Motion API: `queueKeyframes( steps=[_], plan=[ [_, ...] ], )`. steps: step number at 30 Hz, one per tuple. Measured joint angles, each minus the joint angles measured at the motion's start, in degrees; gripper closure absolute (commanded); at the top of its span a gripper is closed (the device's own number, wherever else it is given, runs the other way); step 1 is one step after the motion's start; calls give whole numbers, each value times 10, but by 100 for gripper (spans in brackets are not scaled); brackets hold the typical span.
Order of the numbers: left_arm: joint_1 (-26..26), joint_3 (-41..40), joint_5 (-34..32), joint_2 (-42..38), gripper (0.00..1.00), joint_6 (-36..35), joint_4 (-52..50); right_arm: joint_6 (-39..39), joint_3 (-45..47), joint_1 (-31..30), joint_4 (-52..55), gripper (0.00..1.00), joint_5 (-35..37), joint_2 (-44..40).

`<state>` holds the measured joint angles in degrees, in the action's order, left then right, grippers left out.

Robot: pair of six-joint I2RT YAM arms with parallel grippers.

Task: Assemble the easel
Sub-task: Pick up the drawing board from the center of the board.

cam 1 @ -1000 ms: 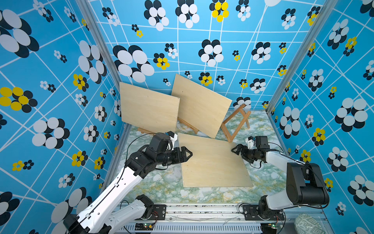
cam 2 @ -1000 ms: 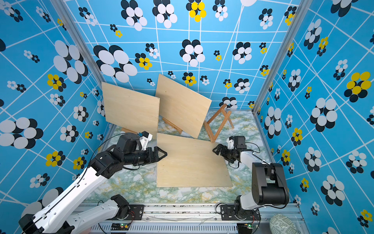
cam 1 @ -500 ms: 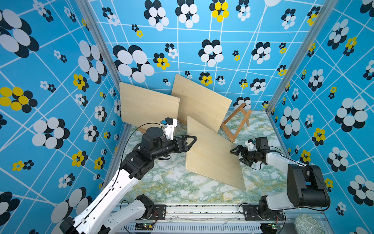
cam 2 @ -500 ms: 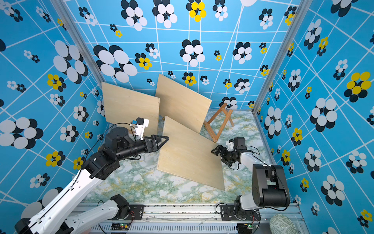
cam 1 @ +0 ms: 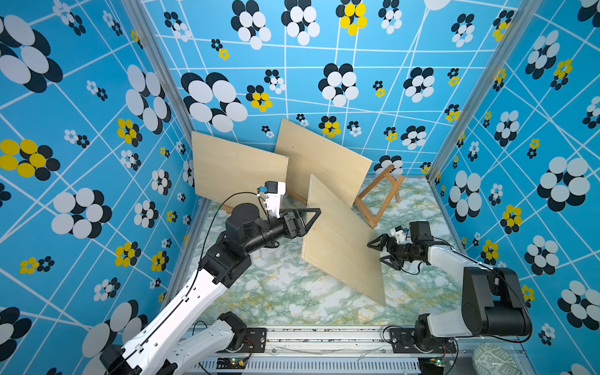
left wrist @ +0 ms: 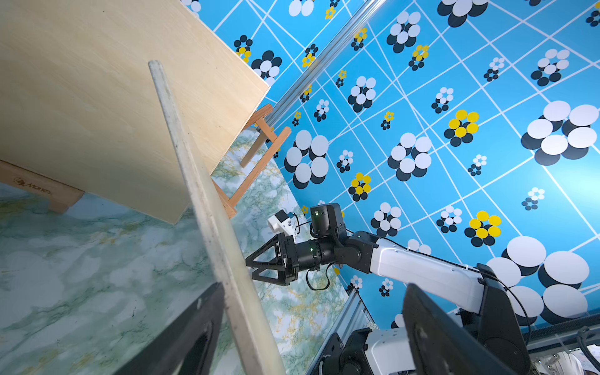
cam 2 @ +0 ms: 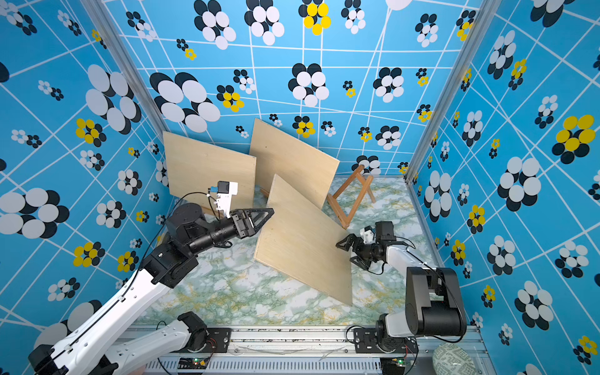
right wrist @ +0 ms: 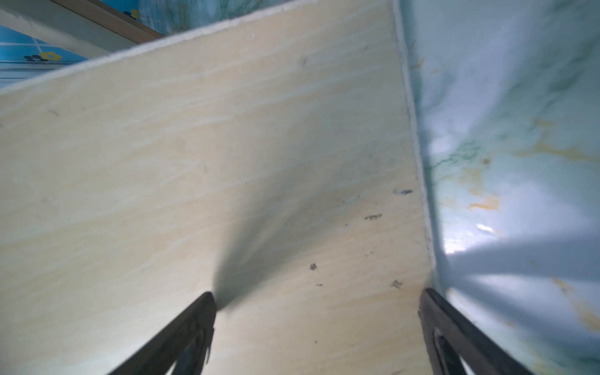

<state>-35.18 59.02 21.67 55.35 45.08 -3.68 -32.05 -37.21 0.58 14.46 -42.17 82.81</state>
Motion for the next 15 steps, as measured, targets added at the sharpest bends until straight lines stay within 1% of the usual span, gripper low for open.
queueKeyframes(
  steps=[8, 11, 13, 15],
  plan=[
    [0, -19, 1, 2, 12, 17, 50, -2, 0, 0, 2, 1, -15, 0],
    [-16, -40, 44, 21, 12, 41, 49, 1, 8, -16, 16, 1, -40, 2],
    [-23, -49, 76, 31, 12, 59, 54, 0, 9, -15, 19, 1, -46, 1],
    [-31, -50, 90, 31, 12, 66, 57, 3, 9, -16, 23, 1, -47, 1]
  ],
)
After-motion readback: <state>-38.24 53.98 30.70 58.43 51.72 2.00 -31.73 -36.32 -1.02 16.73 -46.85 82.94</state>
